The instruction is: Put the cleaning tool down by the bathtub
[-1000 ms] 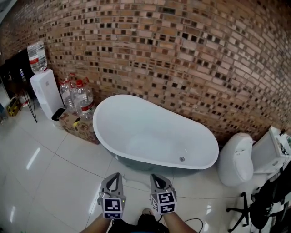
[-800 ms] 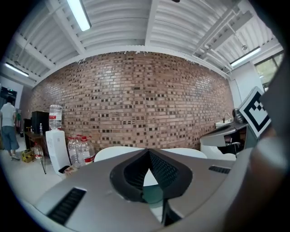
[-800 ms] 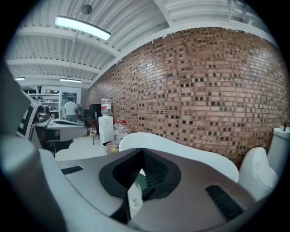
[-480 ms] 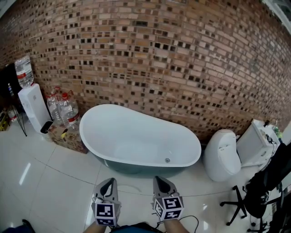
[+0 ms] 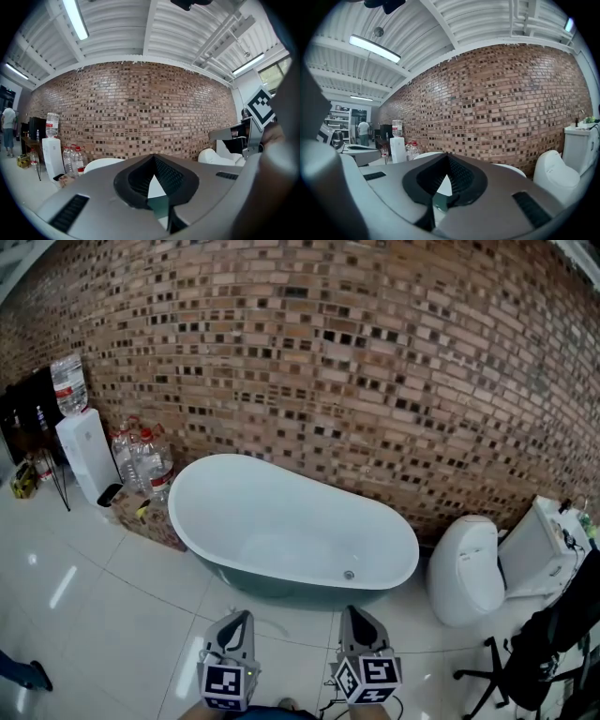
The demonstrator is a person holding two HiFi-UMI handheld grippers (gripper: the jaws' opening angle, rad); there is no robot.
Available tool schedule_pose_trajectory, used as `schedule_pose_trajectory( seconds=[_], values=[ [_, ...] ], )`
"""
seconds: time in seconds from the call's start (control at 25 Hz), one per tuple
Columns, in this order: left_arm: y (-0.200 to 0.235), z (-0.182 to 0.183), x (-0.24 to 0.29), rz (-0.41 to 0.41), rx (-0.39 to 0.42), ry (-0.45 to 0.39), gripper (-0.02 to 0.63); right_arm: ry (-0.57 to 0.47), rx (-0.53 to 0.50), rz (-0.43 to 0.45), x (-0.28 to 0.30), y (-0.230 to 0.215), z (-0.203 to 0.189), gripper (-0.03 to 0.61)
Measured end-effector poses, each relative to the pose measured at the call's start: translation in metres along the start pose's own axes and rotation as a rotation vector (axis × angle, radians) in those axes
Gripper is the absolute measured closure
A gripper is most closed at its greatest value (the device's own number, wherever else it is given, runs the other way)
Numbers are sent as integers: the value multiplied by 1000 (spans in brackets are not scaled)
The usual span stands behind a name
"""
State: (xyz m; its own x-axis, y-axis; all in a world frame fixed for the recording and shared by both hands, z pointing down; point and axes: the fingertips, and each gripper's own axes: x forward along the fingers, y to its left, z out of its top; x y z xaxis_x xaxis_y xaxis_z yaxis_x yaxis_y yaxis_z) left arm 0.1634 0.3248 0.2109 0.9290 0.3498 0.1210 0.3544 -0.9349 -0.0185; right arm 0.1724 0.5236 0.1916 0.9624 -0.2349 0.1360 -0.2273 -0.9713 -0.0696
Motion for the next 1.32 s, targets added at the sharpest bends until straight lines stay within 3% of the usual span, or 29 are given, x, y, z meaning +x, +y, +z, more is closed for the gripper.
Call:
schedule_pose_trajectory(
  seconds=[0.2,0.48,1.32],
  values=[
    [-43,-8,11,-64,18,17,609,13,0,-45,-16,-31,-12,566],
    [-76,0,23,-91,26,-8,609,26,-12,-32,-26,-52,-12,568],
    [-78,1,14,-75,48,0,609,39,-28,-5,-34,-48,-19,568]
  ],
)
